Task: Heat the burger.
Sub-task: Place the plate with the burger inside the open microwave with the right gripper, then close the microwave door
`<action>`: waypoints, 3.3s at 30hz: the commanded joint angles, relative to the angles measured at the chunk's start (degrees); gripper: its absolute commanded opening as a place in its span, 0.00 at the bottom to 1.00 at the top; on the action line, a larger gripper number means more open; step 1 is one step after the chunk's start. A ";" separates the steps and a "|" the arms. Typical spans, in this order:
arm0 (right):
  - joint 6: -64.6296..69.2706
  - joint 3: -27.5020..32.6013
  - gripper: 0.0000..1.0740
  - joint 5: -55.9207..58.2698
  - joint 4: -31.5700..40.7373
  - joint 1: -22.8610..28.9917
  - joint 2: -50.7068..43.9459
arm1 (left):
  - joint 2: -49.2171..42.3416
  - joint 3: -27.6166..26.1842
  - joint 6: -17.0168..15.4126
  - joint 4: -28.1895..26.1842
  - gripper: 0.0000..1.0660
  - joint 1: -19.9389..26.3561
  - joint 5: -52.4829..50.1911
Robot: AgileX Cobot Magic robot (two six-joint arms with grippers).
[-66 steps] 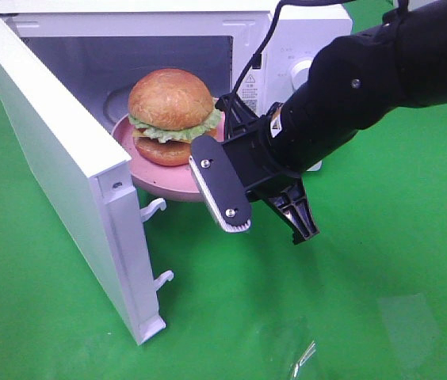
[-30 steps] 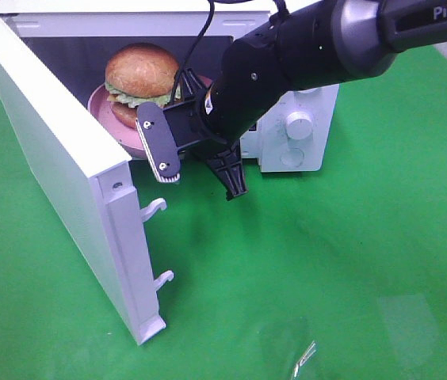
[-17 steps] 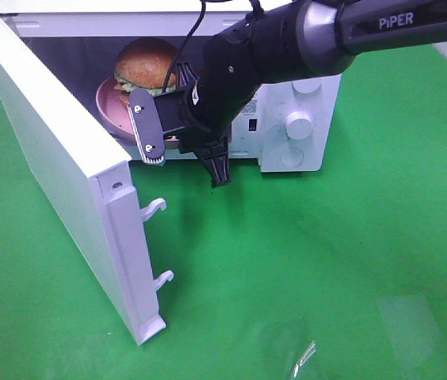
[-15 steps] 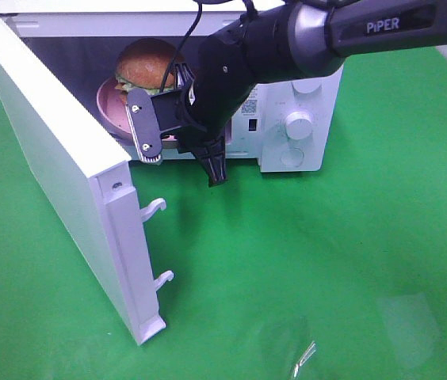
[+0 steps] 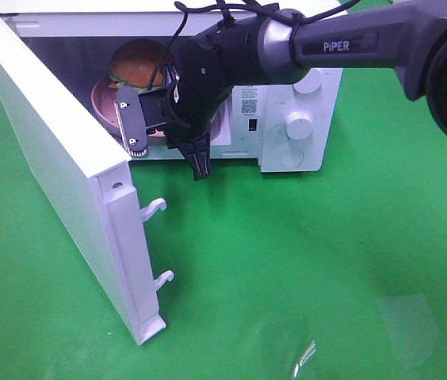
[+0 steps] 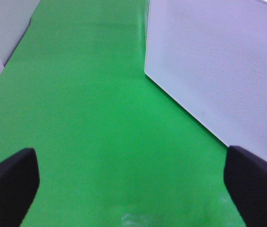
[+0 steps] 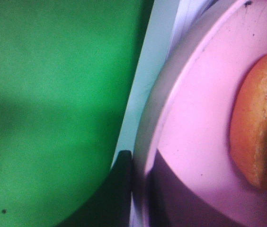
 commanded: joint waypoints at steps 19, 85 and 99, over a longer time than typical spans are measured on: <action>2.98 -5.84 0.06 -2.01 -1.15 -0.97 3.50 | -1.15 0.17 -0.17 -0.40 0.92 0.06 -0.46; 9.80 22.17 0.73 -10.08 -1.78 0.52 -17.53 | -1.15 0.17 -0.17 -0.40 0.92 0.06 -0.46; 17.36 38.62 0.71 -9.63 -1.78 0.52 -32.60 | -1.15 0.17 -0.17 -0.40 0.92 0.06 -0.46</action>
